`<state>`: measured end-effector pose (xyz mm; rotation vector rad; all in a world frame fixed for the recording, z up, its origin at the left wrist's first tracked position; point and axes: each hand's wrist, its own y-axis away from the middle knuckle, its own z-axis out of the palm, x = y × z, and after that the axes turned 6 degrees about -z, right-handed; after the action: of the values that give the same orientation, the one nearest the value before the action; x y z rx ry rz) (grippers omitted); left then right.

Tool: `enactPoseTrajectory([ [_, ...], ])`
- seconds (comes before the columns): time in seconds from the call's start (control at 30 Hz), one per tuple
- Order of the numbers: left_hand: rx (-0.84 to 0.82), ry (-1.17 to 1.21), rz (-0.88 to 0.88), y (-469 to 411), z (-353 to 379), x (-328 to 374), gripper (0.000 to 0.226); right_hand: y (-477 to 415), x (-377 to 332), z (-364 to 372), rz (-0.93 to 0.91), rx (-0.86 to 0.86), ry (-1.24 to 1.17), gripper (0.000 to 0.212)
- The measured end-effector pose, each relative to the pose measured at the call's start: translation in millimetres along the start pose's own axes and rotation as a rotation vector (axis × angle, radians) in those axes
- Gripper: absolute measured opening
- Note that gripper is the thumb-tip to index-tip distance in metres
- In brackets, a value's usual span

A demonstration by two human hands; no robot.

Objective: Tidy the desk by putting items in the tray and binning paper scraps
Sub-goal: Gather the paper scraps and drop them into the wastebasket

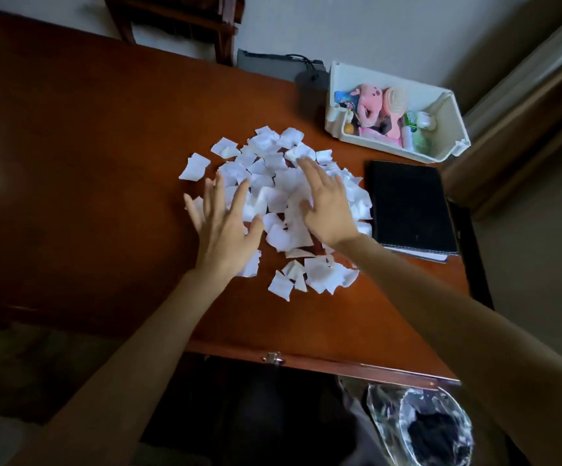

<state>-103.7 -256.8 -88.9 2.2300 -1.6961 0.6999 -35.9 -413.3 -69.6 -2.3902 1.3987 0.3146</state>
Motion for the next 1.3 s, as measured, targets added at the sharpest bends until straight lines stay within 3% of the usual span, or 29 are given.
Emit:
enactPoseTrajectory([
  [0.17, 0.007, 0.013, 0.073, 49, 11, 9, 0.051, 55, 12, 1, 0.05, 0.077, 0.315, 0.062],
  [0.3, -0.019, -0.017, 0.206, 85, 26, 12, 0.057, 105, 26, 5, -0.003, 0.079, 0.223, 0.056],
  [0.4, -0.12, -0.102, 0.261, 92, 33, 15, 0.055, 125, 27, 13, -0.102, -0.032, 0.177, 0.066],
  [0.53, -0.174, -0.164, 0.255, 101, 34, 16, 0.045, 141, 26, 11, -0.124, -0.108, 0.25, 0.054],
  [0.6, -0.114, -0.161, 0.254, 106, 32, 14, 0.043, 148, 29, 7, -0.105, -0.096, 0.232, 0.05],
  [0.7, -0.008, -0.144, 0.244, 108, 31, 13, 0.041, 158, 32, 1, -0.061, -0.019, 0.193, 0.064],
  [0.8, 0.108, -0.17, 0.178, 107, 37, 16, 0.053, 158, 31, 1, 0.004, 0.072, 0.101, 0.055],
  [0.97, -0.111, -0.242, 0.051, 92, 41, 20, 0.076, 142, 25, 10, 0.051, -0.043, 0.147, 0.061],
  [1.1, -0.114, -0.226, 0.155, 78, 43, 26, 0.066, 134, 28, 11, 0.099, -0.104, 0.195, 0.045],
  [1.3, -0.026, -0.227, 0.217, 66, 51, 34, 0.044, 127, 32, 13, -0.001, -0.001, 0.207, 0.035],
])
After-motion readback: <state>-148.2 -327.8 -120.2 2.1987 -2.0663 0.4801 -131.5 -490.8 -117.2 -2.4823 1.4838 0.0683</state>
